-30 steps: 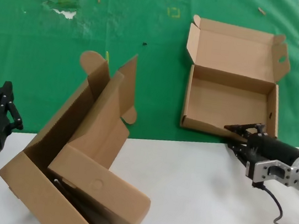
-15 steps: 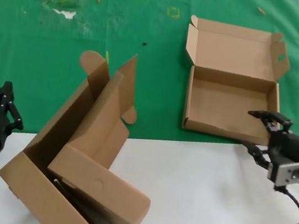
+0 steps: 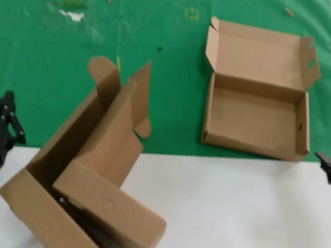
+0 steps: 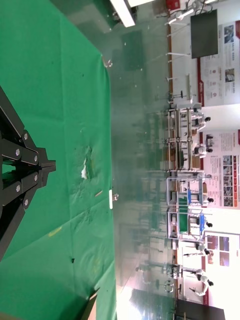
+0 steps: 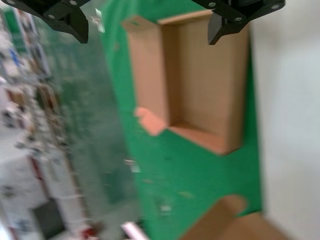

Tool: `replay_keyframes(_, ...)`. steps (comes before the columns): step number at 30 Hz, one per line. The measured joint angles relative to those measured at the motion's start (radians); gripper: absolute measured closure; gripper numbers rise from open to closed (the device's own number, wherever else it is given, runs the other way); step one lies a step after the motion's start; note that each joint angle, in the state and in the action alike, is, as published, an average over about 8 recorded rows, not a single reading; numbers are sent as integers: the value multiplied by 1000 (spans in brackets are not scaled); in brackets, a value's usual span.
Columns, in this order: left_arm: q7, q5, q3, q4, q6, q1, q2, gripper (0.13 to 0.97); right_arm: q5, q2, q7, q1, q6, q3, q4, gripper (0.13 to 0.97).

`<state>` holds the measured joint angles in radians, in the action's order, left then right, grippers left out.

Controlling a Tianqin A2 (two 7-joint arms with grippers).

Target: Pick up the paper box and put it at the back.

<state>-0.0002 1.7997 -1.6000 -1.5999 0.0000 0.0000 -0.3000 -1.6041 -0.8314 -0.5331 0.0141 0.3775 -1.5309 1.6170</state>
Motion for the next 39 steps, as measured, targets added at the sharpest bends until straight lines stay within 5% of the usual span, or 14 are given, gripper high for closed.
replay_keyframes(6, 0, 0, 0, 0, 0, 0, 0, 957, -184, -5, 65, 208, -109, 221, 156, 249)
replay_keyframes(10, 0, 0, 0, 0, 0, 0, 0, 955, -237, 3, 93, 257, -153, 271, 191, 192)
replay_keyframes(27, 0, 0, 0, 0, 0, 0, 0, 858, -229, 104, 178, 205, -197, 206, 151, 130)
replay_keyframes(39, 0, 0, 0, 0, 0, 0, 0, 687, -222, 190, 249, 161, -233, 150, 117, 129)
